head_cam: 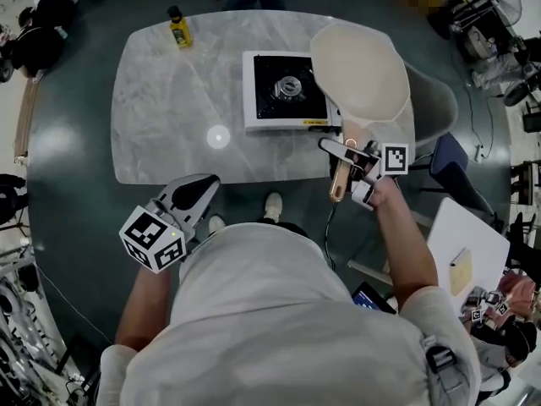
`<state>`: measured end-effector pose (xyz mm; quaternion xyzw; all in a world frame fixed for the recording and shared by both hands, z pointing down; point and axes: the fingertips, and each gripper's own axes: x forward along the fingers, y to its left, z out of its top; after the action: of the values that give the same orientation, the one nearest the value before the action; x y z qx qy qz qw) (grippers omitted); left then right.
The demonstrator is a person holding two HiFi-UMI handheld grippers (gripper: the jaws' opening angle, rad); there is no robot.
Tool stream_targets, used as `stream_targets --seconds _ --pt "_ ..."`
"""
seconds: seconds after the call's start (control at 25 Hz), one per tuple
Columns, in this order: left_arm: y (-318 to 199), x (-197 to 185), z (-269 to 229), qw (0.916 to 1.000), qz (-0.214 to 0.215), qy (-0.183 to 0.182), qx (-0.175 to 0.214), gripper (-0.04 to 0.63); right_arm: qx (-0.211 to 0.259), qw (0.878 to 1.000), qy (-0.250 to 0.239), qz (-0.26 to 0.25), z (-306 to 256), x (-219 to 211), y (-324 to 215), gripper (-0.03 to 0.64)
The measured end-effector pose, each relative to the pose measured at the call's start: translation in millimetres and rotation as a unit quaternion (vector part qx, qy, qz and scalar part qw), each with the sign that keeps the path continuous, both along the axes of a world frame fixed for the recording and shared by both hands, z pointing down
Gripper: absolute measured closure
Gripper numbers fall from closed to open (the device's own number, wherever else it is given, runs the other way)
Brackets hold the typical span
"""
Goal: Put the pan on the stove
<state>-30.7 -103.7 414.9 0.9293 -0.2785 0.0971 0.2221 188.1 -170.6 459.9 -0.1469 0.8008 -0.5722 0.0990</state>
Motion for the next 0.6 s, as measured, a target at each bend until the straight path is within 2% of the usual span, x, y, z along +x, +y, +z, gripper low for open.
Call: stream_targets --seconds 0.32,0.6 --pt "13 -39 1 0.9997 -0.024 0.007 0.000 0.575 0.004 0.999 -0.001 -0.053 -1 -61 4 0.581" --pt "25 -61 1 0.9990 -0.045 0.006 -0.002 0.574 -0.004 0.996 0.000 -0.086 10 -94 4 0.580"
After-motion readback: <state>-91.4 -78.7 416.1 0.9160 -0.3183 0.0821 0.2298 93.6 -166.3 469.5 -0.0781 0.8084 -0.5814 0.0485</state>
